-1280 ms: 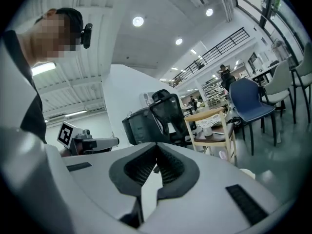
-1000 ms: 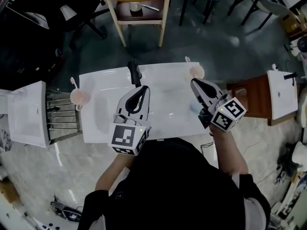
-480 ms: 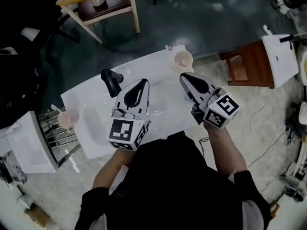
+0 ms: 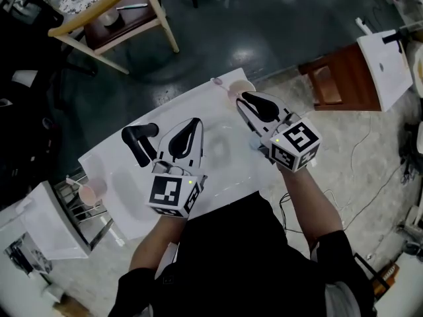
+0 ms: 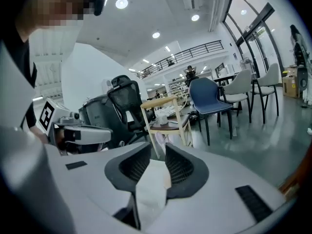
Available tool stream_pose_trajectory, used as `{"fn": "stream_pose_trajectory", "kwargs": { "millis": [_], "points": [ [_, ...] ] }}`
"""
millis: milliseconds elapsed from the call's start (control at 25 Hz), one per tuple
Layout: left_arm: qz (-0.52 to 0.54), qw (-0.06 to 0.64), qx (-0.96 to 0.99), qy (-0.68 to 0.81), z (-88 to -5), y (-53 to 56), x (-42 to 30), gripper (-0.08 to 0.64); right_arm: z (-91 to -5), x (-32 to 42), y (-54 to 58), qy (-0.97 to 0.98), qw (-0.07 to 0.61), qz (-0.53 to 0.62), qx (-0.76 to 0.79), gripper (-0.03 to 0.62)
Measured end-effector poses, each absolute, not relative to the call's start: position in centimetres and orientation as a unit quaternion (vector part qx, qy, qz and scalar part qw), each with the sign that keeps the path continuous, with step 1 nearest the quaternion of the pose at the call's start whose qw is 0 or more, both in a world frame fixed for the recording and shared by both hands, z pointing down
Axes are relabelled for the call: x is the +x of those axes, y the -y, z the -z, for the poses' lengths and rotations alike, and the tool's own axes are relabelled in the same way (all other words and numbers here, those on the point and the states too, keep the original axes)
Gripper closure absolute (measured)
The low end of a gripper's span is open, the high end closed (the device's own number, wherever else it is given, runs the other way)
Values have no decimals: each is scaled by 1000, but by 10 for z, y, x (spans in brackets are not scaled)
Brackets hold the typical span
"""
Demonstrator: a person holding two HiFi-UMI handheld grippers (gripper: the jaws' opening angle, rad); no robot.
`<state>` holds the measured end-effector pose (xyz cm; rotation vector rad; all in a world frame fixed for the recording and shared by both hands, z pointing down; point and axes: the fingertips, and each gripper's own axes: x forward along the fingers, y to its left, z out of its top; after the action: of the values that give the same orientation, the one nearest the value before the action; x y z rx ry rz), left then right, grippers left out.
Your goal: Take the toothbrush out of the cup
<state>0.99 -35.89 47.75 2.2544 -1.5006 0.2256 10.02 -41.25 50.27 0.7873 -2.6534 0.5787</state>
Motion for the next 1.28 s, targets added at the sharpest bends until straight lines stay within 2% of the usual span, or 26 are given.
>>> {"fn": "stream_pose_trajectory", "kwargs": {
  "millis": [40,80,160,560,720,840,1280],
  "points": [
    [-81,213,810,540,-479,360,9,543,-511,96,417,925,172,-198,273,466],
    [-81,215,810,540,-481,360,9,543,-518,92,422,924,188,-193,272,437],
    [-80,219,808,541,-483,357,9,543,-527,86,429,921,214,-176,273,428],
    [-62,251,780,569,-491,333,-8,543,-549,57,447,906,318,-105,260,431],
    [-59,250,773,580,-487,323,-13,543,-552,54,446,902,351,-40,249,513],
    [-57,246,765,592,-480,315,-18,543,-550,58,444,900,351,-40,254,537],
    [-27,227,723,652,-438,268,-52,543,-476,79,422,925,267,-37,269,551]
  ]
}}
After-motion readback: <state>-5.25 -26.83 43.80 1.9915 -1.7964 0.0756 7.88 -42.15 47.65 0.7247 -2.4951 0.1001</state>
